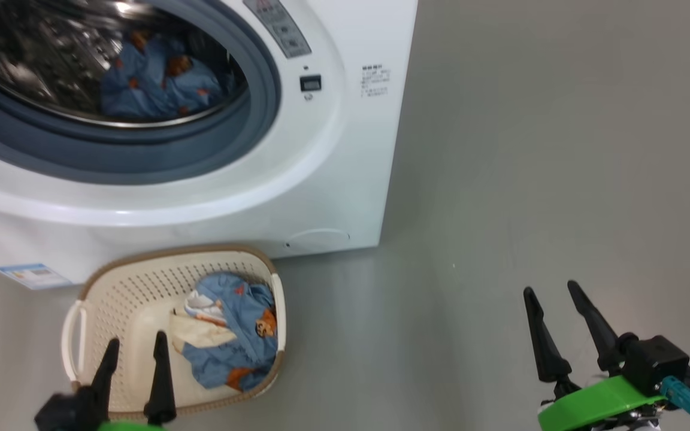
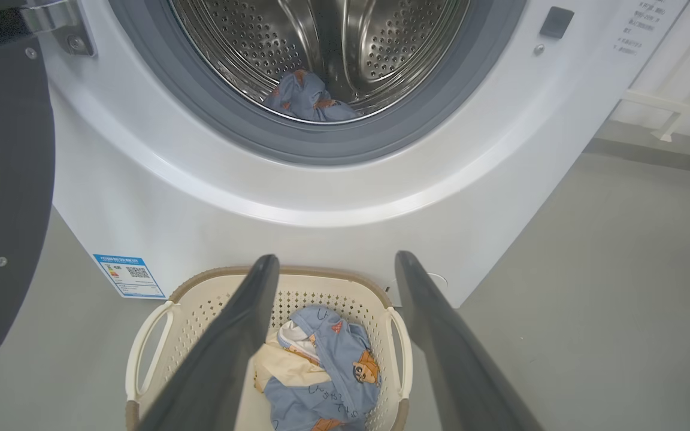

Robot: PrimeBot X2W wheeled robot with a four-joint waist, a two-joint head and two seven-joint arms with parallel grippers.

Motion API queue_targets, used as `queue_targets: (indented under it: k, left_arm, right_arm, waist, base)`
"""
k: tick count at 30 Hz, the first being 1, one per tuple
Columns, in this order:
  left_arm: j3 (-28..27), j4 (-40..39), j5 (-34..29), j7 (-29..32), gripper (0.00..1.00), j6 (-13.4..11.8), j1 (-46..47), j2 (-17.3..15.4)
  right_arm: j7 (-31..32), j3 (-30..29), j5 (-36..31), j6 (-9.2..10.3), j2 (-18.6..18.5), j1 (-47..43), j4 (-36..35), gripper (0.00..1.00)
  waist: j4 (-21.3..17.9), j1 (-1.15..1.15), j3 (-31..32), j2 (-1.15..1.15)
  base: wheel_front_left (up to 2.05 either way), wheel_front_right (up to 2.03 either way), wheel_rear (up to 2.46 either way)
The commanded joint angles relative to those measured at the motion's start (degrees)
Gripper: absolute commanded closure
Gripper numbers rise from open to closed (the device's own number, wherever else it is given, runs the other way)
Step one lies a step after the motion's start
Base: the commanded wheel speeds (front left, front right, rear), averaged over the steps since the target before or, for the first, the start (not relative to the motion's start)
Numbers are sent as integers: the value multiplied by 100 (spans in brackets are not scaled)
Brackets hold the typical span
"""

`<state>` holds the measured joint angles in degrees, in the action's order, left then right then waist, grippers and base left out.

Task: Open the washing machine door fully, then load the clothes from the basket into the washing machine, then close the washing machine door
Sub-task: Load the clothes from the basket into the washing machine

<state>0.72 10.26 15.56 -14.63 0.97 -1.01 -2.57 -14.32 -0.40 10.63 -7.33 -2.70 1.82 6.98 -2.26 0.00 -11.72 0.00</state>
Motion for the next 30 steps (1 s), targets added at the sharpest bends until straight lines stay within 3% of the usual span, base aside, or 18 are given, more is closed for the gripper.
queue_targets:
  k: [1,17,24,30]
  left_arm:
    - [-163,68,31,-37,0,91,358,-31]
    - [-532,2058,-7,-37,0,602,1943,-207]
    - [-325,2879,247,-37,0,646,2573,-435]
    - [173,3443,839,-37,0,650,3154,-805]
  right_arm:
    - [-68,145,-56,-16,-18,194,-183,0]
    - [-68,245,29,-16,-18,718,-433,0]
    - [-68,325,101,-16,-18,886,-483,0]
    - [-68,359,178,-16,-18,1007,-525,0]
  waist:
    - [-102,0,-339,0]
    - [-463,0,-1933,0]
    - [-560,0,-2454,0]
    - [-642,0,-2885,0]
  base:
    - [0,0,0]
    - [0,0,0]
    - [0,0,0]
    - [0,0,0]
